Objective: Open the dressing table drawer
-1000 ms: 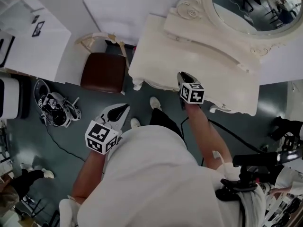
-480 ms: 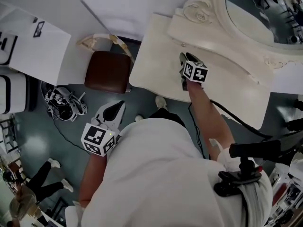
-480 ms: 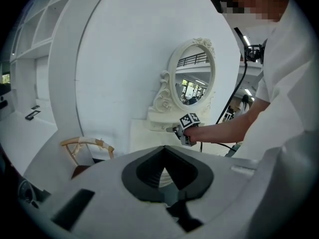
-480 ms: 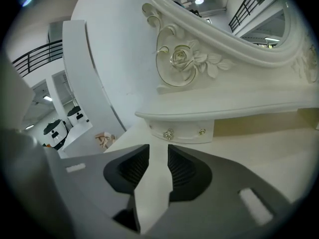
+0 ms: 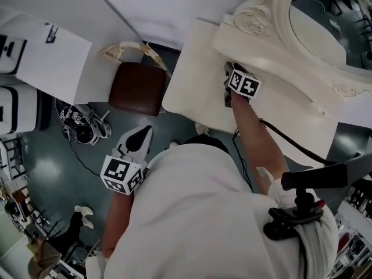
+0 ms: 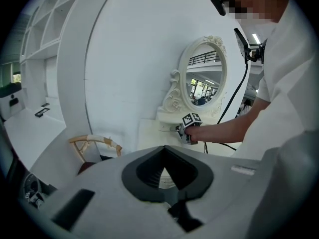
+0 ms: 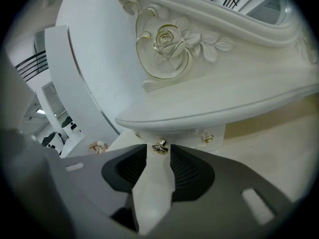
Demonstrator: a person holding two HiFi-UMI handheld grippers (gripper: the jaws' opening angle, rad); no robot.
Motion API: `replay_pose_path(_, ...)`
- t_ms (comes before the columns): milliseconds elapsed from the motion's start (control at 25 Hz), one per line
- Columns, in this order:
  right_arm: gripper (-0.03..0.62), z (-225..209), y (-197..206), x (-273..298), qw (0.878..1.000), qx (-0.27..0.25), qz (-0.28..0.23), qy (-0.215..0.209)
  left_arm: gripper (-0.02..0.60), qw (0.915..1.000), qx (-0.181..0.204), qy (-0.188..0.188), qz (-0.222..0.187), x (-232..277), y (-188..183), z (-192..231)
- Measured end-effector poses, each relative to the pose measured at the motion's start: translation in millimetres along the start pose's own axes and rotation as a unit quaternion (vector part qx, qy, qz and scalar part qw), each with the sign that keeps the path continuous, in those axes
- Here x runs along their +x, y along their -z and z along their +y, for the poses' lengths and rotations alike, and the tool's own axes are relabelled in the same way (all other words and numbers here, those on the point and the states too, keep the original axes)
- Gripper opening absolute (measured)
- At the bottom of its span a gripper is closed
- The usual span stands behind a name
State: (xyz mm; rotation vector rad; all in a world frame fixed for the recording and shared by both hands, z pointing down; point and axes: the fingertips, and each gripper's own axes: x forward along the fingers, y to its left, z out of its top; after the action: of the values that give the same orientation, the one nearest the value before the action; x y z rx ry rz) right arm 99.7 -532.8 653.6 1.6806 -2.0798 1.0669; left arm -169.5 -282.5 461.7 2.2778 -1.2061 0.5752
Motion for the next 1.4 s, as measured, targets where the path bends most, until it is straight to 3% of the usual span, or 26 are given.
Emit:
replay_pose_path(200,0.098,-2.2,-3.4,7.3,1.000,0.015,-0.007,0.007,0.003,1.0000,-0.001,-0.007,0.005,2.3,-0.4,5.9)
replay_pose_path(1400,0.094,12.1,33.0,-17.9,1.000,0.002,0.004,0.014,0.003,0.9998,0.005,0.017,0.001,-15.9,15.0,11.1)
